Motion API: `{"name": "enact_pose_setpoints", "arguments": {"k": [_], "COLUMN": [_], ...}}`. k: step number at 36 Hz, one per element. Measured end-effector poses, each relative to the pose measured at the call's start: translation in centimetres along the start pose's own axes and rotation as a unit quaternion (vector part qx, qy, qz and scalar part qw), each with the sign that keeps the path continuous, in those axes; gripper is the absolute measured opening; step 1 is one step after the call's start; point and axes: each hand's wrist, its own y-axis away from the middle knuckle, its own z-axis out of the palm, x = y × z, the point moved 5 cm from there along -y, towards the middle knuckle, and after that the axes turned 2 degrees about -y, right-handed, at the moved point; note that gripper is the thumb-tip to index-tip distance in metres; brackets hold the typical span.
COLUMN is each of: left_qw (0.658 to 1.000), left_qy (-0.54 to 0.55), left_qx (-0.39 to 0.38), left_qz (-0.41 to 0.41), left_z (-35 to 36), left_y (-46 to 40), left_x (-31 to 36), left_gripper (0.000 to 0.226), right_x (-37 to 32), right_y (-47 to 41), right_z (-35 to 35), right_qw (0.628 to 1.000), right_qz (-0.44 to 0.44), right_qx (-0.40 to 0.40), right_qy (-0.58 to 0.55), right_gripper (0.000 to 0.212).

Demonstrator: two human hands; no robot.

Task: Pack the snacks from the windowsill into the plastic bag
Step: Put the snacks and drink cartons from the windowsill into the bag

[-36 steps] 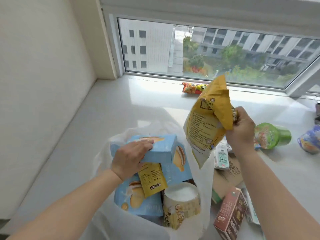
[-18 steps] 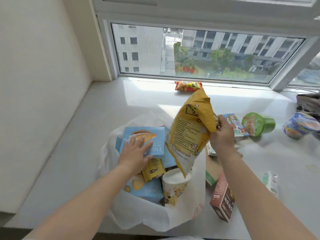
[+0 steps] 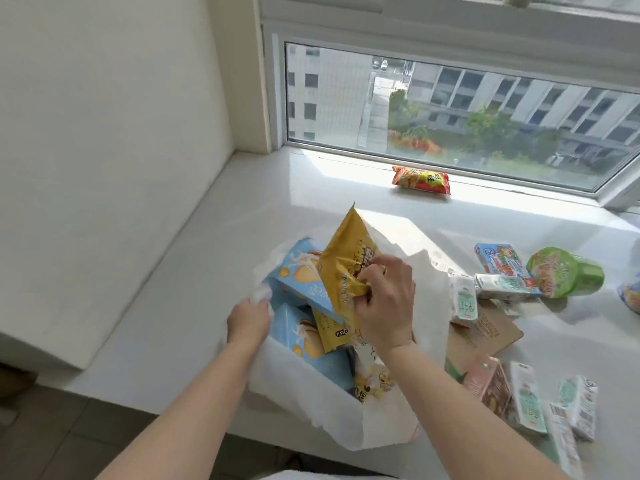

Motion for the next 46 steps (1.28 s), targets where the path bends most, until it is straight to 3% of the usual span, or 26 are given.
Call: {"name": "enact_pose_setpoints", "arguments": {"k": [3, 9, 12, 15, 21, 24, 28, 30, 33, 35, 37, 40, 46], "left_qw": [0.991, 0.984, 0.986, 0.988, 0.992, 0.994, 0.997, 0.998, 0.997, 0.995, 0.994, 0.994, 0.997], "left_qy": [0.128, 0.172, 0.159, 0.143, 0.117, 0.097, 0.055, 0.024, -0.006, -0.020, -0.033, -0.040, -0.011], "left_qx": [-0.003, -0.027, -0.044, -0.043, -0.038, -0.045, -0.021, -0.015, -0.028, -0.034, -0.037, -0.042, -0.051], "left_qz": [-0.025, -0.044, -0.027, -0.027, -0.011, 0.019, 0.045, 0.056, 0.075, 0.088, 0.096, 0.091, 0.064], "left_z": [-1.9, -3.3, -3.3, -3.8, -4.3, -4.5, -5.5, -5.4, -4.4, -3.5, -2.7, -1.9, -1.4], "left_y": [0.1, -0.2, 0.6, 0.2, 1.3, 2.3, 1.8, 1.5, 1.5, 1.8, 2.1, 2.2, 1.9], "left_x": [0.1, -2.1, -2.0, -2.5, -1.0, 0.3, 1.2, 1.3, 1.3, 1.3, 1.2, 1.2, 1.3], "left_gripper": [0.031, 0.023, 0.019, 0.024, 0.030, 0.028, 0.021, 0.021, 0.018, 0.016, 0.020, 0.024, 0.028], "right_x": [-0.6, -4.9, -5.7, -5.6, -4.2, -3.8, -4.3, -4.0, -1.7, 0.6, 2.2, 2.2, -2.7], "right_y": [2.5, 6.0, 5.9, 5.9, 7.6, 8.3, 5.6, 4.6, 3.8, 4.3, 5.8, 7.1, 8.5], "right_z": [2.6, 4.6, 6.8, 9.3, 12.8, 15.0, 16.0, 14.9, 11.1, 8.9, 8.6, 9.0, 12.2], "right_qw": [0.998, 0.966, 0.952, 0.914, 0.835, 0.818, 0.801, 0.829, 0.928, 0.949, 0.916, 0.861, 0.851], "right_qz": [-0.037, -0.198, -0.166, -0.159, -0.199, -0.220, -0.188, -0.145, -0.034, 0.039, 0.084, 0.124, -0.004], "right_qx": [-0.043, -0.162, -0.257, -0.368, -0.483, -0.494, -0.546, -0.533, -0.370, -0.309, -0.383, -0.489, -0.520], "right_qy": [0.019, -0.028, -0.010, 0.065, 0.173, 0.197, 0.157, 0.084, 0.021, 0.042, 0.089, 0.065, 0.074], "right_gripper": [0.010, 0.018, 0.038, 0.062, 0.058, 0.047, 0.052, 0.049, 0.047, 0.046, 0.057, 0.081, 0.079]}}
